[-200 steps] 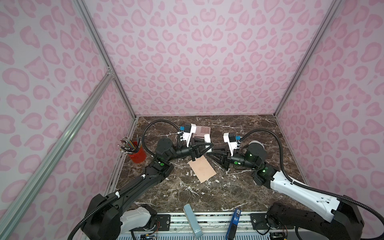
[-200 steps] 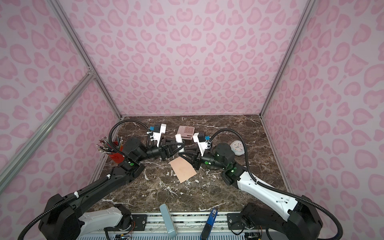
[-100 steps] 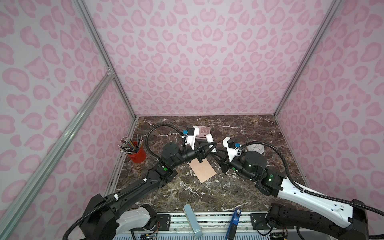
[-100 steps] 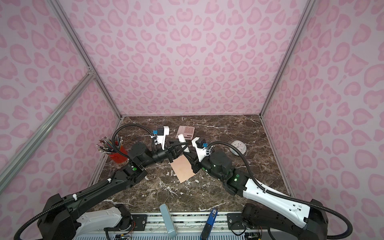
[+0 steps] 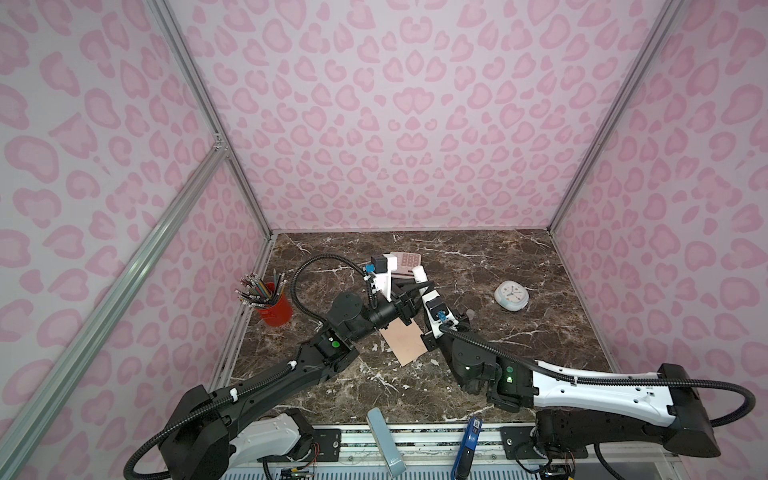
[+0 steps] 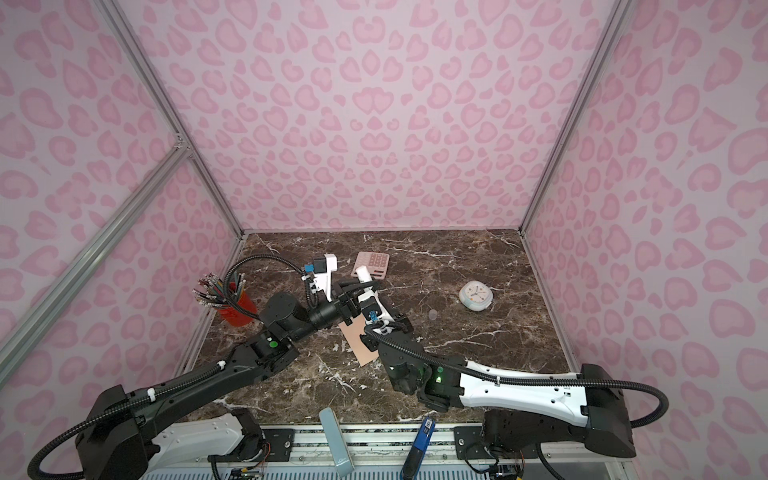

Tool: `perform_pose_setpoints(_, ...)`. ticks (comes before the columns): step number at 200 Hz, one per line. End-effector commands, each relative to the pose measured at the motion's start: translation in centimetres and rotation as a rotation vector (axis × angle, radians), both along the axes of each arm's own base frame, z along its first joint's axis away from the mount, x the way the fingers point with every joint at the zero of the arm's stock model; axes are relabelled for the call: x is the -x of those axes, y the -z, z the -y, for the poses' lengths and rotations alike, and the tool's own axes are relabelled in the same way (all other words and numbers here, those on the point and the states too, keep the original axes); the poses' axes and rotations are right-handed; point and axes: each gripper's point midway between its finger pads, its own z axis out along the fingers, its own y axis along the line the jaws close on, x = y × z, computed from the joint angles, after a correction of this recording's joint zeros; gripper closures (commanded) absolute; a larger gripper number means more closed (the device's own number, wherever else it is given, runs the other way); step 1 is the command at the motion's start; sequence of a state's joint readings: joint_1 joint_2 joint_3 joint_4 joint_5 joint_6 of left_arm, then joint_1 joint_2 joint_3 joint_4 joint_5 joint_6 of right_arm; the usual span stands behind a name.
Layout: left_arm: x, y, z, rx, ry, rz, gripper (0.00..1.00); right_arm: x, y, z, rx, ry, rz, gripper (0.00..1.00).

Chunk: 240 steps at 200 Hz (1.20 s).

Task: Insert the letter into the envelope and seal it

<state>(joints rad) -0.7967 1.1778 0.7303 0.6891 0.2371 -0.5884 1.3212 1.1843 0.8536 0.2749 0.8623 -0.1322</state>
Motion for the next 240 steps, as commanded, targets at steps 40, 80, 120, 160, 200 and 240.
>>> perform_pose_setpoints(40,-3.3,3.5,-2.7,-0.116,-0.241,-0.078,0.96,1.5,-2.0,-1.5,-0.029,-0.078,0.03,0.68)
perform_pose_setpoints(80,-3.0,1.9,-2.6,-0.117,-0.195,-0.044,0.96,1.6,1.1,-0.3,-0.005,-0.199,-0.076,0.58)
perform_pose_setpoints(120,-2.3,-0.1,-3.2,-0.081,-0.12,-0.011,0.96,1.3,3.1,2.7,-0.13,-0.333,-0.172,0.57)
perform_pose_setpoints(160,0.8,-2.5,-1.9,-0.033,0.163,0.057,0.96,1.6,2.8,3.3,-0.273,-0.56,-0.265,0.58)
perform_pose_setpoints(200,3.7,-3.1,-0.7,-0.03,0.387,0.102,0.96,2.8,1.1,1.6,-0.339,-0.766,-0.294,0.55)
perform_pose_setpoints(240,4.5,-2.6,-0.4,-0.036,0.445,0.112,0.96,3.4,-0.9,0.3,-0.417,-0.88,-0.286,0.52)
